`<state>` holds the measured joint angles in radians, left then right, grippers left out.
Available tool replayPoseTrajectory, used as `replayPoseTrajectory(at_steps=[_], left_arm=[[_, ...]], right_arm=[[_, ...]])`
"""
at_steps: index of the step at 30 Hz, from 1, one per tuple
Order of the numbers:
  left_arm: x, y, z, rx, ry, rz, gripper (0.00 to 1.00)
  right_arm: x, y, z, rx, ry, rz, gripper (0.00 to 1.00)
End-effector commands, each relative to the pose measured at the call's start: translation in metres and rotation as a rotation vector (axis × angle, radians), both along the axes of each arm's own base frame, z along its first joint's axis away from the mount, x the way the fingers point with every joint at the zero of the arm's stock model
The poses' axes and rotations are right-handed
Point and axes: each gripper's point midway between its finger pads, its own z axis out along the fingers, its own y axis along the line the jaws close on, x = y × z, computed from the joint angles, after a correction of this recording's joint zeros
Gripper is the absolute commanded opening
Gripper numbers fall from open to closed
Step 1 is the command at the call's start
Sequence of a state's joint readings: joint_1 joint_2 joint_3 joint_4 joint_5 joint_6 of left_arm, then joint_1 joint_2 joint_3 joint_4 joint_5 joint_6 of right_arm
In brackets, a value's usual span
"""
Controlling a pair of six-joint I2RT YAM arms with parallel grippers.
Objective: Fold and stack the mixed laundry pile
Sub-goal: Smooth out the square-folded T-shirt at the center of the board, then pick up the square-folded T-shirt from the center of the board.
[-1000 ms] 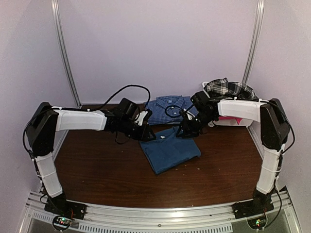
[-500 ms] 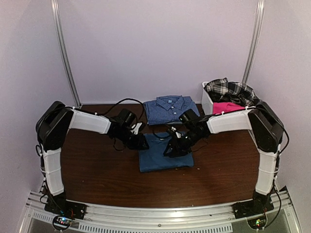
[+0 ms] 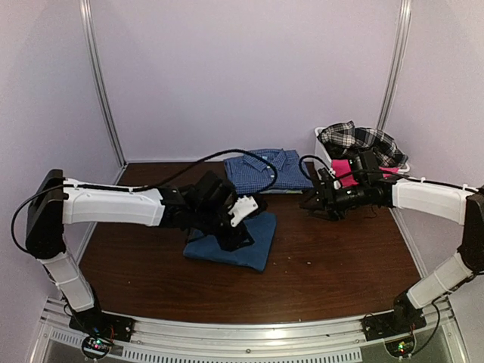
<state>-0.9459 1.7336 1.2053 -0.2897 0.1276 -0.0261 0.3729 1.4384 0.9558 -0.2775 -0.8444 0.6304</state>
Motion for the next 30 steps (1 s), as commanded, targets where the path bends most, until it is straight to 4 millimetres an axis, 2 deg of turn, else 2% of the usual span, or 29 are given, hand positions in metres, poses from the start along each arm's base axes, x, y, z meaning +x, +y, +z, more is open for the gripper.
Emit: replayPoseTrajectory(at_steps=[1, 6, 10, 16, 18, 22, 26, 28, 30], left_arm=[[-0.022, 0.009, -0.037, 0.325, -0.281, -0.224, 0.5], [-0.034, -0.003, -0.054, 0.435, -0.423, -0.284, 0.55], [-0.027, -0.015, -0.076, 0.592, -0.562, -0.305, 0.57], [-0.02, -0.035, -0.089, 0.655, -0.695, -0.315, 0.56], [-0.015, -0.046, -0.077, 0.621, -0.707, -0.266, 0.5], [-0.027, -0.082, -0.037, 0.364, -0.601, -0.257, 0.32], [-0.017, -0.096, 0.001, 0.143, -0.426, -0.15, 0.18], [-0.019, -0.1, 0.013, 0.05, -0.342, -0.15, 0.17], [-0.027, -0.103, 0.021, -0.032, -0.256, -0.18, 0.22]], right_arm=[[-0.022, -0.008, -0.027, 0.003, 0.092, -0.023, 0.53], [-0.03, -0.012, -0.032, 0.009, 0.108, -0.034, 0.53], [-0.033, -0.014, -0.035, 0.01, 0.118, -0.03, 0.54], [-0.032, -0.02, -0.035, 0.003, 0.123, -0.037, 0.54], [-0.032, -0.023, -0.035, -0.003, 0.123, -0.042, 0.54], [-0.031, -0.029, -0.036, -0.015, 0.123, -0.05, 0.54], [-0.028, -0.038, -0.038, -0.023, 0.123, -0.064, 0.55], [-0.027, -0.039, -0.041, -0.019, 0.131, -0.069, 0.55], [-0.028, -0.039, -0.045, -0.014, 0.145, -0.068, 0.55]])
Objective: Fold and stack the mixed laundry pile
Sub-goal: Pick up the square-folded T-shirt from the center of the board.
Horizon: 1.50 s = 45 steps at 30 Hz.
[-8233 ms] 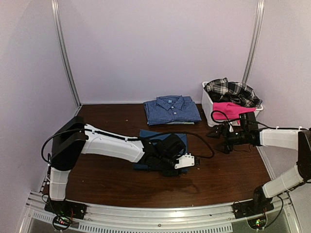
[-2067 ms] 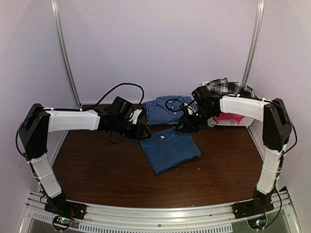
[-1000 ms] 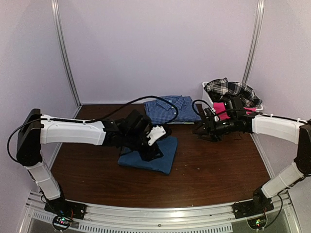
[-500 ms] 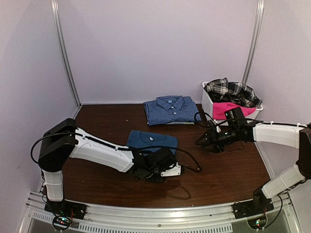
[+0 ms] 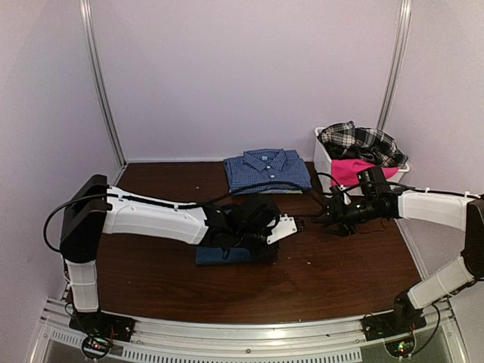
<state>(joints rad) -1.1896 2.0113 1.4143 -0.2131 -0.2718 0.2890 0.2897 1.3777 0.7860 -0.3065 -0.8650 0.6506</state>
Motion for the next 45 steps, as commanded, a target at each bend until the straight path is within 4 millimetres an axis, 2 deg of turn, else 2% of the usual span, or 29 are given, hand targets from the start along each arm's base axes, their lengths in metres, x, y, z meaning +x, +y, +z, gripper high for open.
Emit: replayPoseTrajectory(at_steps=[1, 3, 4, 7, 11, 15, 18, 21, 24, 27, 31, 35, 39, 45], left_arm=[[-0.016, -0.02, 0.056, -0.284, 0.251, -0.043, 0.29], [-0.023, -0.013, 0.059, -0.293, 0.316, -0.049, 0.47], [-0.022, -0.007, 0.062, -0.306, 0.342, -0.026, 0.52], [-0.006, 0.027, 0.071, -0.403, 0.456, 0.116, 0.6], [0.031, 0.106, 0.05, -0.512, 0.586, 0.477, 0.62], [0.059, 0.179, 0.025, -0.609, 0.7, 0.816, 0.59], [0.07, 0.21, 0.001, -0.569, 0.745, 0.956, 0.58], [0.085, 0.232, -0.022, -0.565, 0.799, 1.055, 0.56], [0.098, 0.237, -0.033, -0.55, 0.813, 1.083, 0.55], [0.111, 0.231, -0.041, -0.562, 0.84, 1.069, 0.55], [0.123, 0.222, -0.051, -0.533, 0.852, 1.052, 0.54], [0.133, 0.214, -0.055, -0.523, 0.854, 1.03, 0.51], [0.138, 0.205, -0.061, -0.509, 0.88, 1.002, 0.46], [0.136, 0.204, -0.074, -0.472, 0.902, 0.999, 0.32]], right_arm=[[-0.003, -0.002, -0.002, 0.011, 0.0, 0.01, 0.55], [-0.003, -0.002, -0.007, 0.004, 0.013, 0.008, 0.55], [-0.003, -0.002, -0.009, 0.003, 0.019, 0.006, 0.55], [0.0, 0.0, -0.017, 0.0, 0.045, -0.002, 0.55], [0.012, 0.014, -0.024, -0.019, 0.05, 0.009, 0.55], [0.029, 0.041, -0.031, -0.061, 0.042, 0.05, 0.54], [0.043, 0.059, -0.042, -0.088, 0.038, 0.075, 0.53], [0.061, 0.073, -0.056, -0.125, 0.033, 0.091, 0.5], [0.08, 0.084, -0.07, -0.177, 0.032, 0.105, 0.49], [0.094, 0.092, -0.087, -0.241, 0.038, 0.12, 0.48], [0.109, 0.101, -0.097, -0.269, 0.039, 0.122, 0.49], [0.112, 0.114, -0.107, -0.273, 0.055, 0.145, 0.47], [0.107, 0.129, -0.119, -0.289, 0.072, 0.181, 0.46], [0.105, 0.13, -0.132, -0.337, 0.078, 0.178, 0.35]])
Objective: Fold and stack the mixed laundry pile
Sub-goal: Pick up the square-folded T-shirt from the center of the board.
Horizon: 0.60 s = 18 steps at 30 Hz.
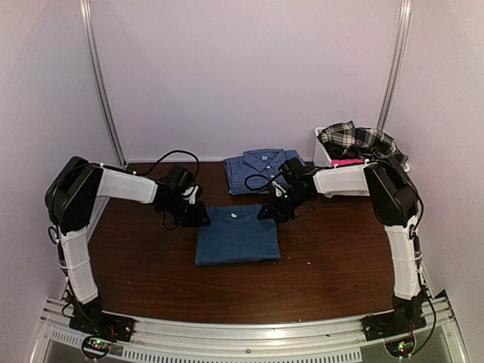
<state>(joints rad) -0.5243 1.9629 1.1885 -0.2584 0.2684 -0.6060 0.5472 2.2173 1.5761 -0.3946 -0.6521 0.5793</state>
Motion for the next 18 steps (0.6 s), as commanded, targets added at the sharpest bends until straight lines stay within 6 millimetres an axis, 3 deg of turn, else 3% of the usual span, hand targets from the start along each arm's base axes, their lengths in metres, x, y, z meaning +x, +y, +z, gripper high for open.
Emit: replayPoseTrajectory(at_steps=[1, 3, 6, 7, 13, 18], left_arm=[[0.002, -0.004, -0.008, 0.002, 0.01, -0.03, 0.3], [0.003, -0.005, -0.008, 0.004, 0.005, -0.039, 0.22], [0.008, -0.01, 0.001, -0.009, -0.027, -0.056, 0.01], [0.01, -0.013, 0.007, -0.014, -0.043, -0.065, 0.0], [0.023, -0.026, 0.054, -0.059, -0.165, -0.099, 0.0], [0.028, -0.038, 0.086, -0.076, -0.248, -0.131, 0.0]], right_arm=[[-0.012, -0.012, -0.039, -0.122, 0.059, -0.015, 0.32], [-0.009, -0.011, -0.037, -0.119, 0.04, -0.01, 0.22], [-0.003, -0.006, -0.022, -0.091, -0.003, 0.005, 0.02], [-0.001, -0.004, -0.014, -0.084, -0.025, 0.011, 0.0], [0.016, -0.009, 0.043, -0.069, -0.177, 0.001, 0.0], [0.024, -0.023, 0.075, -0.081, -0.251, -0.025, 0.0]])
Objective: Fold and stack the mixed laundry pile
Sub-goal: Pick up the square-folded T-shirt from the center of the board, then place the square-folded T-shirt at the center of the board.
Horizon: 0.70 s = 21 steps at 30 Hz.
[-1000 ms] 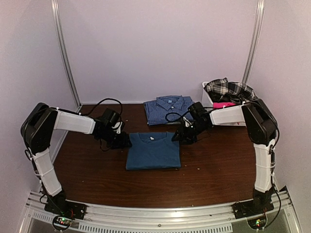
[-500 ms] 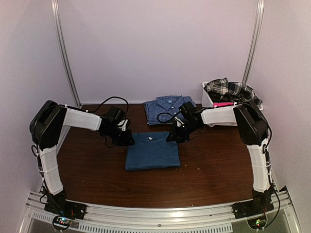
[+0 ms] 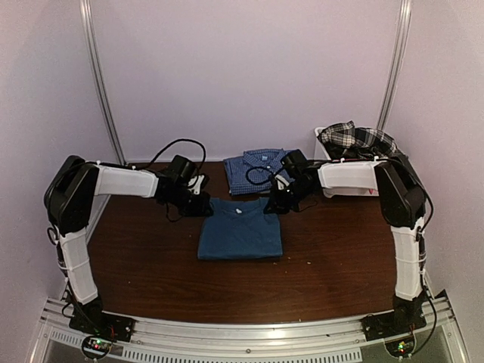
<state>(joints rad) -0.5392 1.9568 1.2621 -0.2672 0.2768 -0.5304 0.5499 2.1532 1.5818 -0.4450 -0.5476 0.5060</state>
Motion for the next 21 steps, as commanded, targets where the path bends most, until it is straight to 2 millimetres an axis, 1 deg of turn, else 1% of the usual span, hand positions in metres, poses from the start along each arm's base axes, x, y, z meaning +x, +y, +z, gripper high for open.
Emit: replayPoseTrajectory(at_steps=[1, 6, 8, 11, 17, 21], left_arm=[[0.014, -0.021, 0.061, -0.064, -0.157, -0.054, 0.0], [0.018, -0.025, 0.076, -0.069, -0.198, -0.062, 0.0], [0.021, -0.028, 0.085, -0.074, -0.223, -0.071, 0.0], [0.028, -0.033, 0.103, -0.088, -0.266, -0.076, 0.0], [0.046, -0.046, 0.14, -0.121, -0.355, -0.085, 0.0], [0.061, -0.053, 0.154, -0.131, -0.395, -0.075, 0.0]], right_arm=[[0.017, -0.013, 0.058, -0.004, -0.152, -0.026, 0.0], [0.02, -0.023, 0.078, -0.023, -0.203, -0.033, 0.0], [0.022, -0.028, 0.087, -0.034, -0.231, -0.041, 0.0], [0.028, -0.034, 0.107, -0.046, -0.282, -0.057, 0.0], [0.049, -0.055, 0.148, -0.076, -0.392, -0.098, 0.0], [0.067, -0.068, 0.172, -0.087, -0.446, -0.124, 0.0]])
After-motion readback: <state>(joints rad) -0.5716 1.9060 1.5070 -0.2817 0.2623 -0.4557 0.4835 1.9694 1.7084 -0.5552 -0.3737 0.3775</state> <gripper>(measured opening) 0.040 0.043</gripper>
